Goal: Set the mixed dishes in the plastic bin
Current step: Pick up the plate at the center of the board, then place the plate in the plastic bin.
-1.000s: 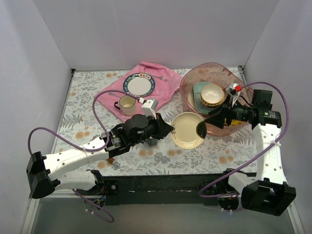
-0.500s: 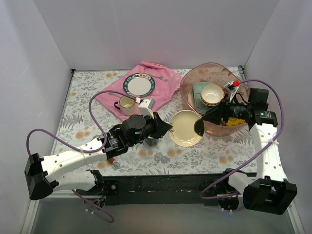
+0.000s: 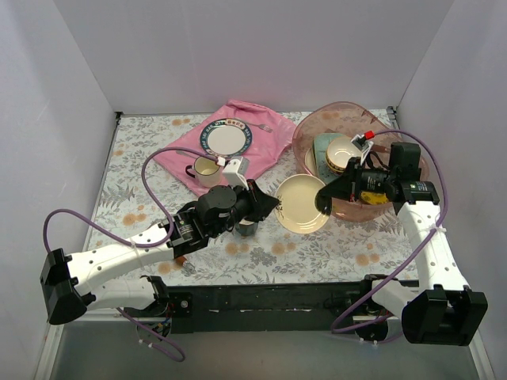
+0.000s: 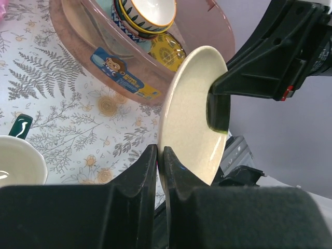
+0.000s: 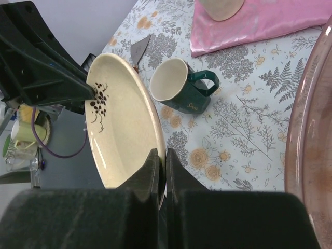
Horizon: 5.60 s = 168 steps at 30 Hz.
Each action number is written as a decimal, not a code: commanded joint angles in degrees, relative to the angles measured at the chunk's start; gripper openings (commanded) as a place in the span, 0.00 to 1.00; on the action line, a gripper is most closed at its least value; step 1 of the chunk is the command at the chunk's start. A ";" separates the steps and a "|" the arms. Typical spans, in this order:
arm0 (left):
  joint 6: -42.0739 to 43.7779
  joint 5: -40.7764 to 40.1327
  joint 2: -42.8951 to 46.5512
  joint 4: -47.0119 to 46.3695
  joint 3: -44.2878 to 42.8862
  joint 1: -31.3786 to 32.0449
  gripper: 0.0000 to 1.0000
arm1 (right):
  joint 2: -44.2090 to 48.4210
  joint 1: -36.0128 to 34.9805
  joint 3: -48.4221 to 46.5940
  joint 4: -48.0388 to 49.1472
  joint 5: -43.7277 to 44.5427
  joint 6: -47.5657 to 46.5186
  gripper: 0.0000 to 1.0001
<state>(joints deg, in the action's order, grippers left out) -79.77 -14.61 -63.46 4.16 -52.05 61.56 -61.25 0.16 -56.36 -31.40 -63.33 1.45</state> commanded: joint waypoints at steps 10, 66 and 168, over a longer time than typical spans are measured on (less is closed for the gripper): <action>4.35 -1.39 3.08 1.80 0.20 -1.27 0.83 | -0.09 2.46 -7.09 -1.90 2.51 -3.63 0.01; 27.30 -4.11 20.22 13.59 13.64 -22.80 0.98 | -25.57 31.48 -27.40 -3.67 35.46 -22.81 0.01; -0.21 19.53 26.11 8.94 15.84 -22.80 0.98 | 13.79 22.51 23.83 36.58 -5.57 -4.53 0.81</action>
<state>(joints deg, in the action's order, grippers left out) -73.91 0.93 -37.34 15.64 -36.97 39.09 -50.19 22.76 -36.07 -4.73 -62.33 -6.55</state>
